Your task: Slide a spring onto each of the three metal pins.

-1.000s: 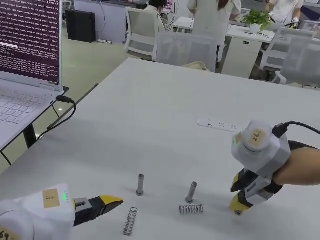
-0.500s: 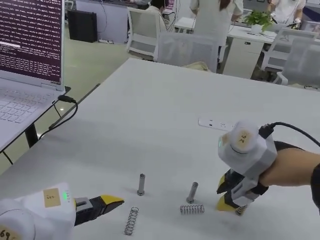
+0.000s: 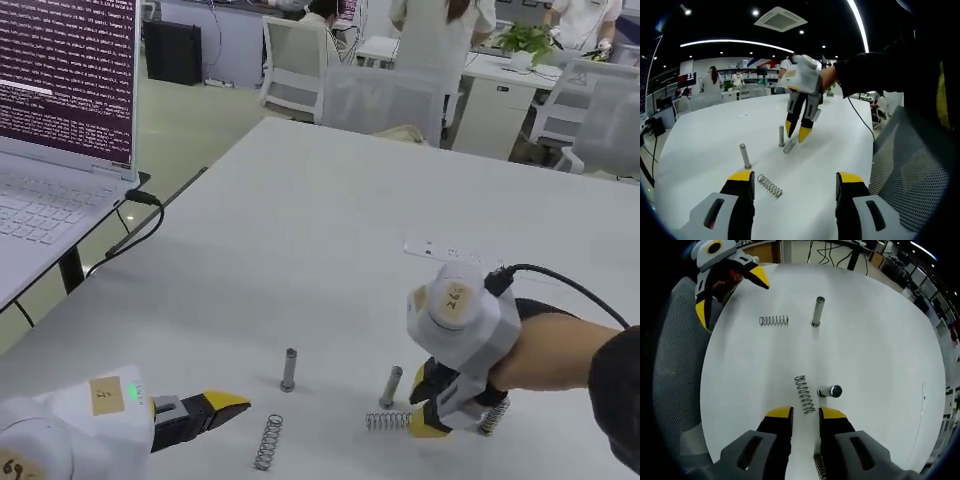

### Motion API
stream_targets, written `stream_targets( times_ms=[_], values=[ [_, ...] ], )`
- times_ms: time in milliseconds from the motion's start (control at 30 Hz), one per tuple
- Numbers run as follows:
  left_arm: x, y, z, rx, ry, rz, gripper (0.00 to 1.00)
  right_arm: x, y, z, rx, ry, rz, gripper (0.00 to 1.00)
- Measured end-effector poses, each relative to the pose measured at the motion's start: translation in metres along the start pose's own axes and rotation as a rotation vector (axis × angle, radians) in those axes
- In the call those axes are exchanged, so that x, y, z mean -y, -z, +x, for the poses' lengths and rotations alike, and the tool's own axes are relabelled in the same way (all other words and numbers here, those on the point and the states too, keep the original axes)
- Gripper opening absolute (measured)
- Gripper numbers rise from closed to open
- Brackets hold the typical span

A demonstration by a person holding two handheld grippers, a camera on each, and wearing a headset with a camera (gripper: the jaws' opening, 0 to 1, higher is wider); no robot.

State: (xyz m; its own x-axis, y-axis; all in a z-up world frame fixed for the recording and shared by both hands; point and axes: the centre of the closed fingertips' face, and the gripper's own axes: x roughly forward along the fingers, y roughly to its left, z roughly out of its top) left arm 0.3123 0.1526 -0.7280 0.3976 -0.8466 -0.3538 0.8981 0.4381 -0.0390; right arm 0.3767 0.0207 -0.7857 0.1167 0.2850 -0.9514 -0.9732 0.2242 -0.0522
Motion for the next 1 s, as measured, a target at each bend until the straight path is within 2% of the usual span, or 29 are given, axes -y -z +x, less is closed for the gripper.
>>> stream_targets(
  times_ms=[300, 533, 1000],
  values=[
    [-0.001, 0.0, -0.001, -0.002, -0.004, -0.003, 0.61, 0.0, -0.002, 0.008, 0.001, 0.003, -0.019, 0.15],
    [-0.001, 0.002, -0.002, -0.006, -0.003, -0.003, 0.6, -0.005, 0.003, 0.013, -0.013, -0.001, -0.03, 0.14],
    [0.001, -0.002, -0.002, -0.001, 0.0, 0.004, 0.59, -0.009, 0.003, 0.014, -0.013, 0.005, -0.039, 0.09]
  ],
)
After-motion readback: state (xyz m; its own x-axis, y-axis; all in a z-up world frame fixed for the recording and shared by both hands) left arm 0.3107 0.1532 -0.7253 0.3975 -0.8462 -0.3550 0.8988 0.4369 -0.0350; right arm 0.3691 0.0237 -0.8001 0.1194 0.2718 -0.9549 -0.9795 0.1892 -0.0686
